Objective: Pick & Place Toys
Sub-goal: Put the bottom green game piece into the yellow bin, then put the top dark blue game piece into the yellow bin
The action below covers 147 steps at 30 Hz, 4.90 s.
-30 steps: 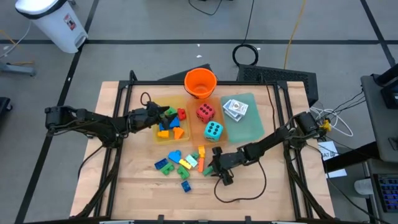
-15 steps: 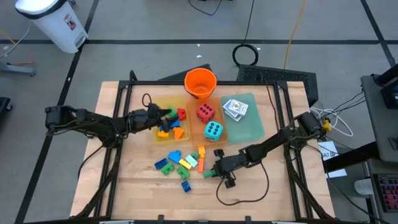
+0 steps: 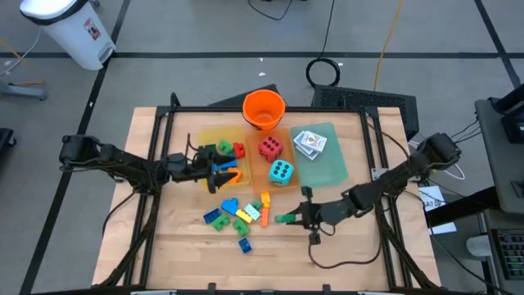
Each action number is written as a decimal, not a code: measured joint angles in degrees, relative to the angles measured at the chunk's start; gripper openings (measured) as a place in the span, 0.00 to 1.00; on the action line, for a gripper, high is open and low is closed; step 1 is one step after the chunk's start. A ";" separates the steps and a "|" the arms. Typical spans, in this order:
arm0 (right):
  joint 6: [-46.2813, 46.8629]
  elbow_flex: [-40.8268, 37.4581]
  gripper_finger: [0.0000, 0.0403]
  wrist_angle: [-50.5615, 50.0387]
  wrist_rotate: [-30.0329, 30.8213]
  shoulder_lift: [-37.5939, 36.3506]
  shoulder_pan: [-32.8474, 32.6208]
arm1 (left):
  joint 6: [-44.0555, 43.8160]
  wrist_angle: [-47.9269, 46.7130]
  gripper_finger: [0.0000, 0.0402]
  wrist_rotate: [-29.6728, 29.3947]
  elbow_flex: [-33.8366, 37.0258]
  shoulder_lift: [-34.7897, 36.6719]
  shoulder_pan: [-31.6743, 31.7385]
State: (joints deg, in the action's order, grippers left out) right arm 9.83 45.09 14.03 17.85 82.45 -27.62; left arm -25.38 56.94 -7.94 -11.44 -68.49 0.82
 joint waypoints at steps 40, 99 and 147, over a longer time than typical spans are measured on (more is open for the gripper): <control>-3.69 -13.21 0.14 32.82 7.67 -0.47 -0.22 | 20.05 -30.28 0.94 0.46 -45.55 -29.18 -15.85; -3.56 -13.15 0.54 36.21 19.55 -1.45 -6.22 | -5.70 -63.24 0.24 -38.17 -22.94 0.96 -11.97; 0.02 -13.15 0.57 32.39 17.85 -1.19 -4.61 | -15.21 -68.24 0.54 -22.35 -21.61 7.06 -37.25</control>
State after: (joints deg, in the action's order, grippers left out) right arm 9.85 31.94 46.42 35.70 81.25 -32.23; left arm -40.59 -11.30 -30.30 -33.05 -61.43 -36.42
